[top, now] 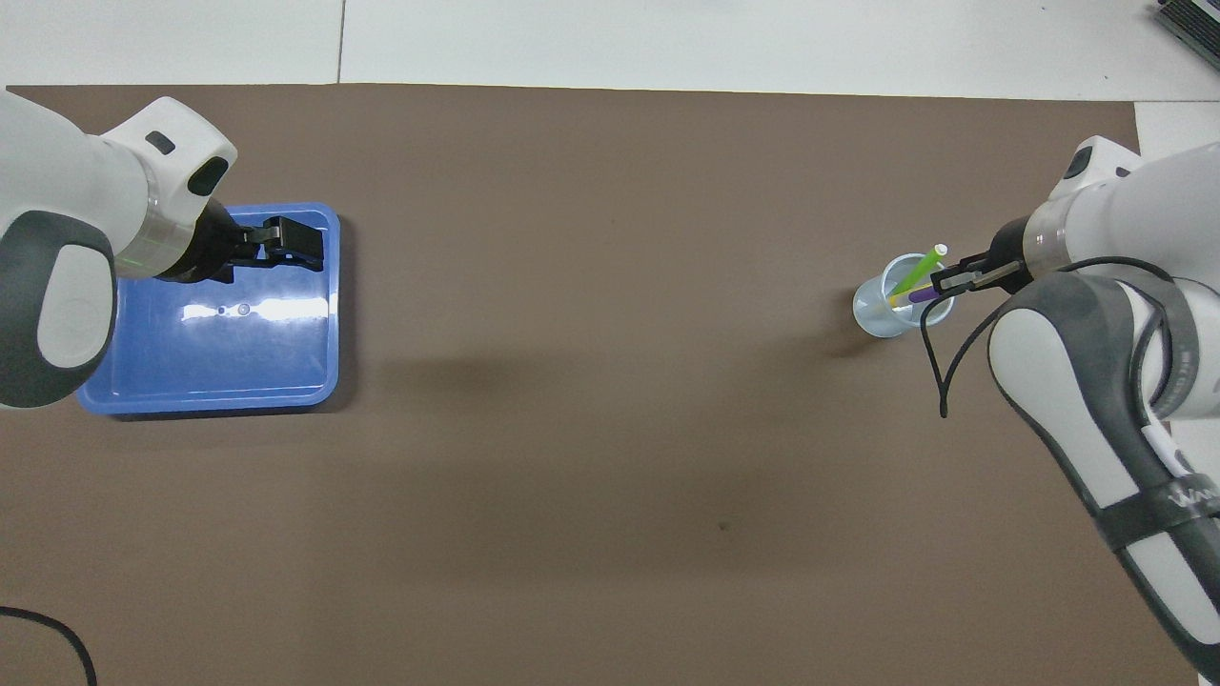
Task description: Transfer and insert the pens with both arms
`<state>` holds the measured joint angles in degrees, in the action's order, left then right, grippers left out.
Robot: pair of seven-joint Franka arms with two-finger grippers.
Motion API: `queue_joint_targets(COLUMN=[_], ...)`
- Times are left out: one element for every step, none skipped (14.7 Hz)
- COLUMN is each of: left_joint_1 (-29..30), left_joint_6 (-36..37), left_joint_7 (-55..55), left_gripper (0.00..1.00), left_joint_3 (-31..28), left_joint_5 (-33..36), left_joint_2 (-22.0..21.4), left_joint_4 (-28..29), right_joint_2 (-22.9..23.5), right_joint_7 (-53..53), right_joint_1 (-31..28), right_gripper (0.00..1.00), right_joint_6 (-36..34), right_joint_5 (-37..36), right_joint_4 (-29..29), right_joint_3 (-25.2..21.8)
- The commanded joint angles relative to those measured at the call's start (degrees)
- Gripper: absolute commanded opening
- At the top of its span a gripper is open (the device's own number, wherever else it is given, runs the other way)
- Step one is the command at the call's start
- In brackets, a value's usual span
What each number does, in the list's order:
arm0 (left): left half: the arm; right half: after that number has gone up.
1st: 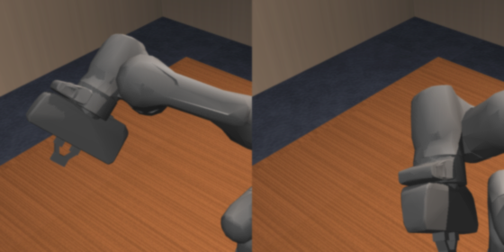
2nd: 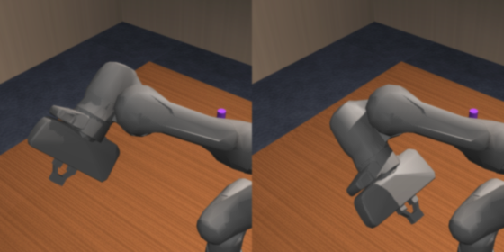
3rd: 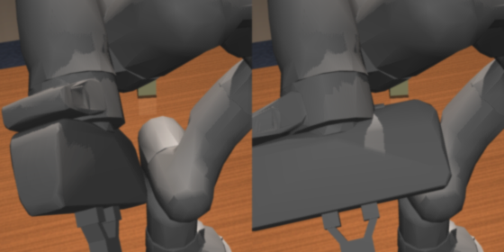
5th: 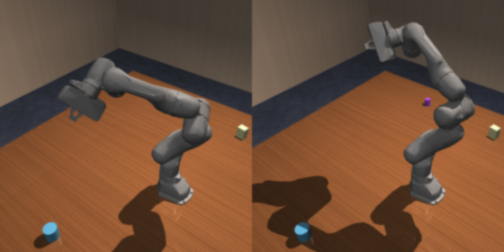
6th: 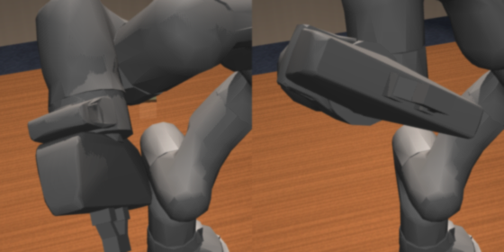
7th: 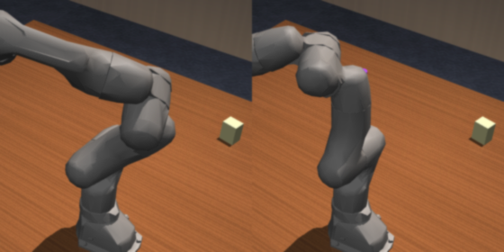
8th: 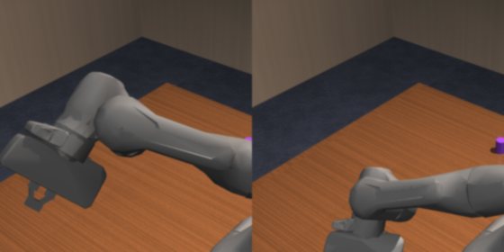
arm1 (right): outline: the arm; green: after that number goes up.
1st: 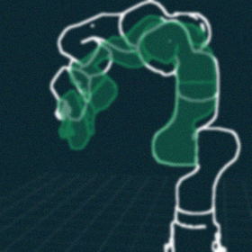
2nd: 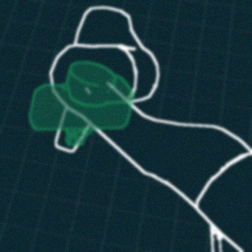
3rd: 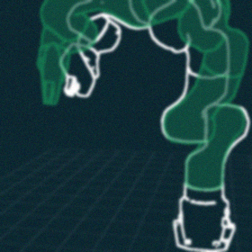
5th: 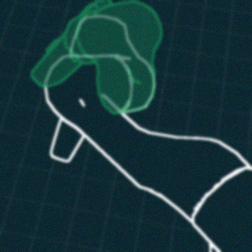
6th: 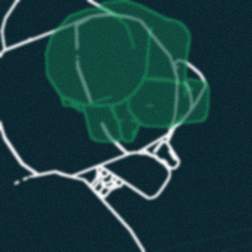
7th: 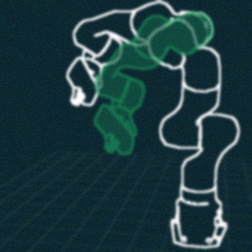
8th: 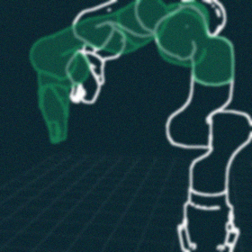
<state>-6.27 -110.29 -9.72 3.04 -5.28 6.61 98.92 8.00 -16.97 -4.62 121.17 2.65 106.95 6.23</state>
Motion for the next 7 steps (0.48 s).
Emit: queue_joint_targets(left_joint_1=[4.2, 4.4, 5.4, 7.0, 8.2, 8.6, 9.0], left_joint_6=[-1.2, -1.8, -2.0, -2.0, -2.0, -1.9, -1.6], left_joint_7=[5.9, 9.8, 13.0, 14.4, 14.7, 14.8, 14.8], left_gripper=[1.00, 1.00, 1.00, 1.00, 1.00, 1.00, 1.00], left_joint_3=[0.6, 0.5, 0.4, 0.6, 0.7, 0.5, 0.5], left_joint_5=[1.1, 1.1, 1.1, 1.1, 1.1, 1.1, 1.1], left_joint_2=[-0.5, -0.5, -0.6, -0.6, -0.5, -0.5, -0.5], left_joint_4=[0.7, 0.8, 0.8, 0.7, 0.7, 0.7, 0.7], right_joint_2=[0.6, 0.7, 0.7, 0.7, 0.5, 0.1, -0.2], right_joint_7=[1.5, 1.8, 2.5, 3.6, 4.1, 4.3, 5.0], right_joint_1=[-0.8, -0.7, -0.7, -0.7, -0.7, -0.7, -0.6], right_gripper=[0.20, 0.61, 0.95, 1.00, 1.00, 1.00, 1.00], right_joint_6=[2.1, 2.2, 2.0, 1.4, 0.5, -0.8, -2.3], right_joint_5=[-1.8, -1.8, -1.8, -1.8, -1.8, -1.8, -1.8], right_joint_4=[0.8, 0.8, 0.6, 0.5, 0.3, -0.2, -0.7], right_joint_3=[0.9, 0.9, 1.0, 1.0, 1.0, 1.0, 1.0])
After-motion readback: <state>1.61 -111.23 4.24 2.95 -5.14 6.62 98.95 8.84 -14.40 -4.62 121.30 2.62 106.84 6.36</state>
